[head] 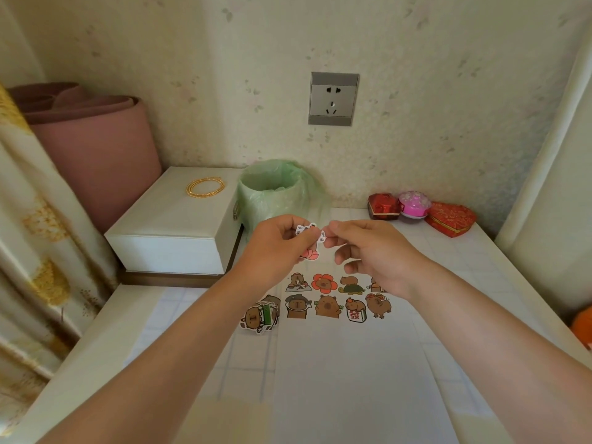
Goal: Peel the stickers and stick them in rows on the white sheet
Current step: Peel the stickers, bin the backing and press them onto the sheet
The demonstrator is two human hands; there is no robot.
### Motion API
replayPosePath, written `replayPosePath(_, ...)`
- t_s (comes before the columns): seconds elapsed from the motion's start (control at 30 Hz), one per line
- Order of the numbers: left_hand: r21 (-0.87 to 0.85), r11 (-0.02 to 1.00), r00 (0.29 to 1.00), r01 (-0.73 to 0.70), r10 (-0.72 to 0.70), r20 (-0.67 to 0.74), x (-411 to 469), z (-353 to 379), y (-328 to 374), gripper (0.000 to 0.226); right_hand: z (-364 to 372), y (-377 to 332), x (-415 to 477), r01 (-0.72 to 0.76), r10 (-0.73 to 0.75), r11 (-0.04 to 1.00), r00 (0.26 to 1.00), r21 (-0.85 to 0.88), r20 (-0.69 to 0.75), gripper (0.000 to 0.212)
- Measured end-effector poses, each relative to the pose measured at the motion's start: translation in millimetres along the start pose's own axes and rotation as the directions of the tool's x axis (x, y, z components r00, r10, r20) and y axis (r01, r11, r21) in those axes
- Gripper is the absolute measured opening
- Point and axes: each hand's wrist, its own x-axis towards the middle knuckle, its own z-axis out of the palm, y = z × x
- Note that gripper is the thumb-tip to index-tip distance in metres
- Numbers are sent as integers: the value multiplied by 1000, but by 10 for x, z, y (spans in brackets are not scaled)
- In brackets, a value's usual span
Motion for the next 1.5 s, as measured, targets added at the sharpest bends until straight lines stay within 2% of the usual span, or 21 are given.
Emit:
replayPosePath(0.17, 26, 1000, 1000, -13, 13, 15, -13, -4, -4, 11, -12, 10, -1, -19, 20, 1000, 999, -25, 36, 17)
replayPosePath(0.33, -6, 1000, 1000, -10, 10, 21, -12, -21, 14, 10, -18, 7, -5, -38, 29, 996, 995, 85, 96, 15)
replayPosePath(0.5, 1, 1000, 999, -28, 28, 23, -19, -29, 19, 9, -4, 26, 3, -25, 22, 998, 998, 56, 60, 13)
replayPosePath(0.93, -2, 999, 999, -50, 50, 2, -25, 11, -1, 8, 92, 4, -51, 162, -200, 942, 974, -292, -106, 18)
replayPosePath(1.1, 15, 997, 998, -69, 69, 10, -29, 36, -27, 10, 109, 25, -67, 214, -282, 886, 953, -412, -111, 22)
replayPosePath(1.23, 57, 994, 995, -97, 96, 17, -31, 44, -45, 12, 118, 50, -82, 276, -347, 827, 936, -490, -58, 24)
replayPosePath(1.33, 60, 993, 995, -97, 97, 10, -23, 34, -44, 13, 108, 48, -74, 263, -337, 845, 938, -466, -80, 25)
replayPosePath(1.5, 25, 996, 997, -82, 82, -13, -7, -8, -22, 12, 75, -6, -72, 213, -240, 942, 968, -261, -76, 19)
